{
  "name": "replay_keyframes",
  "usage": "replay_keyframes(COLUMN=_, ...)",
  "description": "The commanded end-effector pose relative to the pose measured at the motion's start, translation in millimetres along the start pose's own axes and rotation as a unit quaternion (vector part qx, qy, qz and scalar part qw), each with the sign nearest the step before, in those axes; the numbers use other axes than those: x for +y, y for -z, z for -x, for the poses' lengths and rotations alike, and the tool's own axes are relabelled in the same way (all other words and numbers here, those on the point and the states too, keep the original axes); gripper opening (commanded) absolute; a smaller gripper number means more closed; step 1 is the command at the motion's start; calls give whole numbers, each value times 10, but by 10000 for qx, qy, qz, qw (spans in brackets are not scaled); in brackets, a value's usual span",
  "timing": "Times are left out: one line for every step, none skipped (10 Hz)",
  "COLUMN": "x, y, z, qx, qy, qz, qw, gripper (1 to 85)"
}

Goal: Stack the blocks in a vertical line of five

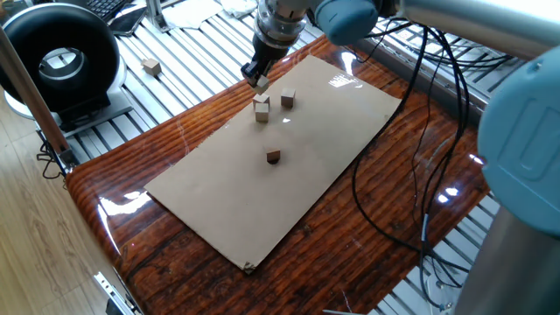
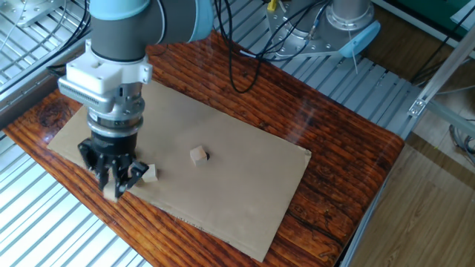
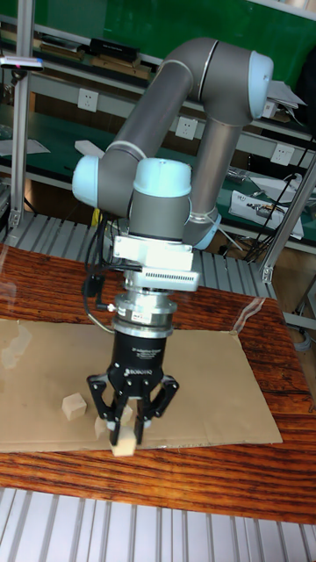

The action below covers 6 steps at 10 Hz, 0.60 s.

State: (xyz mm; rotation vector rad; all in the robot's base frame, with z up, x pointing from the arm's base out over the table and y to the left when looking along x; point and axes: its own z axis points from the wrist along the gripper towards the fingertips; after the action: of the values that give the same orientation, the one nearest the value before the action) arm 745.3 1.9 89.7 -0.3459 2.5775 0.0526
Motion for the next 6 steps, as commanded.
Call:
replay_keyframes(x=21, y=-80, z=167, qx=-330, qy=193, qz=20, qw=9993, gripper=10)
replay_keyframes(x=-9, y=-96, z=100, qx=-223, qy=245, qz=-33, qw=9994, gripper=10)
replay_keyframes(x=-27, y=-110, z=12, qx=-87, qy=265, qz=-50, qw=9996, gripper=10)
replay_keyframes(x=-53, y=-135, z=-47, qx=-18, qy=269, qz=-89, qw=9996, gripper=10)
replay_keyframes(x=-59, y=-158, z=-97, qx=36, qy=249, qz=-106, qw=9996, gripper=10)
replay_keyframes(x=-72, y=-170, z=-203, qx=197, qy=249, qz=-133, qw=9994, gripper=10)
